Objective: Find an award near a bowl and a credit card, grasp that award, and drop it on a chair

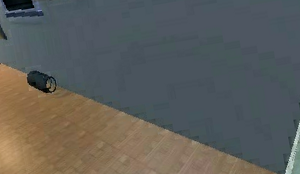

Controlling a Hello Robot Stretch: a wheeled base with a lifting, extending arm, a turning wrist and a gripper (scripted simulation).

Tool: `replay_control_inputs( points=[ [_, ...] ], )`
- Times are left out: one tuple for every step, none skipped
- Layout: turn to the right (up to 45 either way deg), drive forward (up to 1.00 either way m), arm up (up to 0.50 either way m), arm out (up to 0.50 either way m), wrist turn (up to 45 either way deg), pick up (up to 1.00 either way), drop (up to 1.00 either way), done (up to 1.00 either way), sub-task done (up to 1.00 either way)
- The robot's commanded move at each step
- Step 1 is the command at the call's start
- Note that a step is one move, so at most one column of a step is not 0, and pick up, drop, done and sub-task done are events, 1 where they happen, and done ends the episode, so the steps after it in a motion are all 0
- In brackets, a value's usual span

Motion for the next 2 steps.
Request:
replay_control_inputs(
  points=[
    [0.0,0.00,0.00,0.36,0.0,0.00,0.00,0.00,0.00],
    [0.0,0.00,0.00,0.00,0.0,1.00,0.00,0.00,0.00]
  ],
)
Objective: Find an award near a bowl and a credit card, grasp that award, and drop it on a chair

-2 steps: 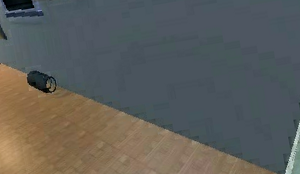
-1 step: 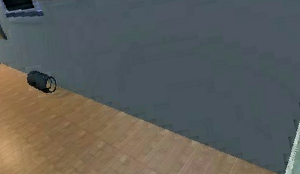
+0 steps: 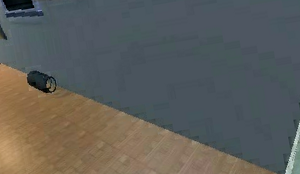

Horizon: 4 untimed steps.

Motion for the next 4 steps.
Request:
replay_control_inputs(
  points=[
    [0.0,0.00,0.00,0.36,0.0,0.00,0.00,0.00,0.00],
    [-45.0,0.00,0.00,0.00,0.0,0.00,0.00,0.00,0.00],
    [-45.0,0.00,0.00,0.00,0.0,0.00,0.00,0.00,0.00],
    [-45.0,0.00,0.00,0.00,0.0,0.00,0.00,0.00,0.00]
  ],
)
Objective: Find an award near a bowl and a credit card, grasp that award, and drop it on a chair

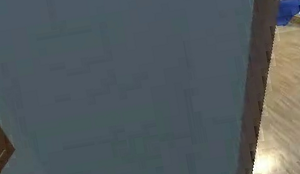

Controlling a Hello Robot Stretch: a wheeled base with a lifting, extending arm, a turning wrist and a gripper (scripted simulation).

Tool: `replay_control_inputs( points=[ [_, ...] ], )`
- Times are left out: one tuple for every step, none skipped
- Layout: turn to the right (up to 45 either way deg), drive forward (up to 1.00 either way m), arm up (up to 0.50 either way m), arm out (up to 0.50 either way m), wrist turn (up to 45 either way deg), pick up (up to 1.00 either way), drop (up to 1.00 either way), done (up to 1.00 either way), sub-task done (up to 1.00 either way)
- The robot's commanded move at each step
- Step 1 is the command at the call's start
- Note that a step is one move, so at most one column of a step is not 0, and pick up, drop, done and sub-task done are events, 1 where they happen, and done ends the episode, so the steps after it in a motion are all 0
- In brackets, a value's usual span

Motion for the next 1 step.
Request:
replay_control_inputs(
  points=[
    [-27.0,0.00,0.00,0.00,0.0,0.00,0.00,0.00,0.00]
  ],
)
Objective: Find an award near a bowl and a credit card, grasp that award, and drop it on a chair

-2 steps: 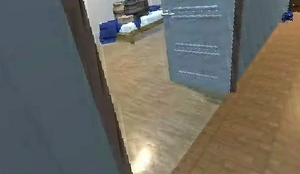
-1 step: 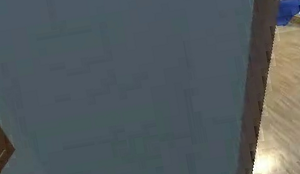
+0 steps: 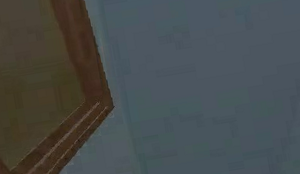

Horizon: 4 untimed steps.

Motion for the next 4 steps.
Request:
replay_control_inputs(
  points=[
    [0.0,0.30,0.00,0.00,0.0,0.00,0.00,0.00,0.00],
    [45.0,0.00,0.00,0.00,0.0,0.00,0.00,0.00,0.00],
    [45.0,0.00,0.00,0.00,0.0,0.00,0.00,0.00,0.00],
    [39.0,0.00,0.00,0.00,0.0,0.00,0.00,0.00,0.00]
  ],
)
